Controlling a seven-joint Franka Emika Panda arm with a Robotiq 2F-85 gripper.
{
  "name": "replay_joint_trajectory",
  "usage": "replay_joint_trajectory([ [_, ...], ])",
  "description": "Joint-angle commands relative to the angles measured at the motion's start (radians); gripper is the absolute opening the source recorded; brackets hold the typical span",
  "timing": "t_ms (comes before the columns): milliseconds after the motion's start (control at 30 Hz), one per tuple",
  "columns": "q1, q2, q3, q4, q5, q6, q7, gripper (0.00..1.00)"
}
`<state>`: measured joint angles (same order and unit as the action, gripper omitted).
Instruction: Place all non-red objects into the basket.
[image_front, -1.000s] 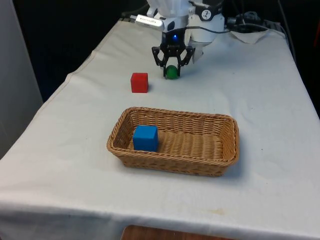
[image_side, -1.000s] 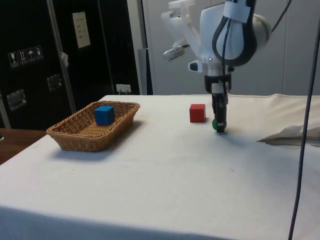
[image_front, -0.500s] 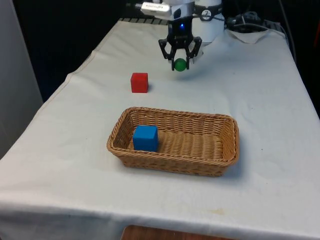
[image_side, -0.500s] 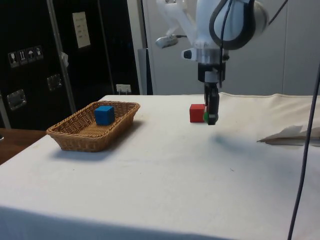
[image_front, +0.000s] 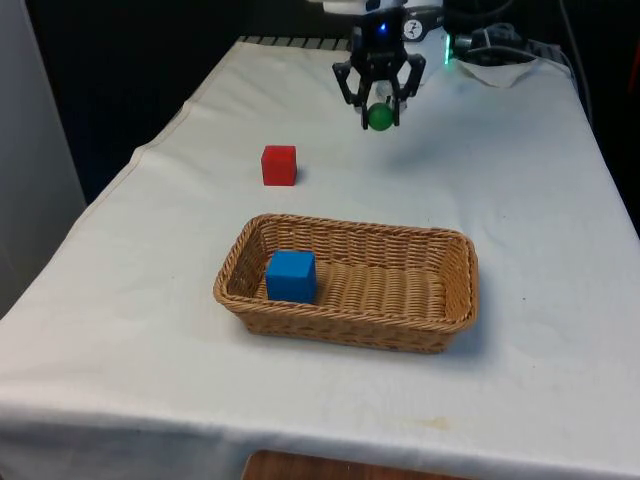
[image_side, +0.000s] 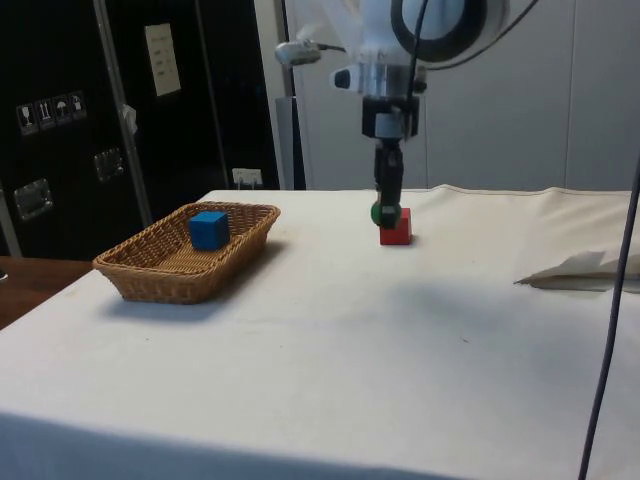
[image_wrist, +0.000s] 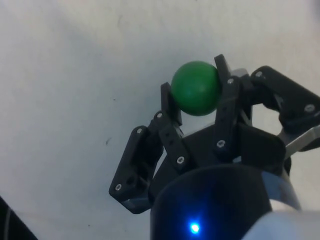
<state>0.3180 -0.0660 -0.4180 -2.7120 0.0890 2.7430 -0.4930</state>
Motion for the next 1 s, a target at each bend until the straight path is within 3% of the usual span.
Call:
replay_joint_trajectory([
  [0, -0.003, 0.007, 0.005, 0.015, -0.022, -0.013, 0.025, 0.00],
  [100, 0.000, -0.002, 0.016, 0.041, -0.018, -0.043, 0.035, 0.00],
  [133, 0.001, -0.009, 0.014, 0.036, 0.000, -0.038, 0.015, 0.00],
  [267, 0.002, -0.009, 0.034, 0.084, -0.014, -0.087, 0.050, 0.00],
  [700, 0.008, -0.011, 0.073, 0.192, 0.000, -0.178, 0.074, 0.00],
  [967, 0.016, 0.030, 0.101, 0.296, 0.014, -0.237, 0.097, 0.00],
])
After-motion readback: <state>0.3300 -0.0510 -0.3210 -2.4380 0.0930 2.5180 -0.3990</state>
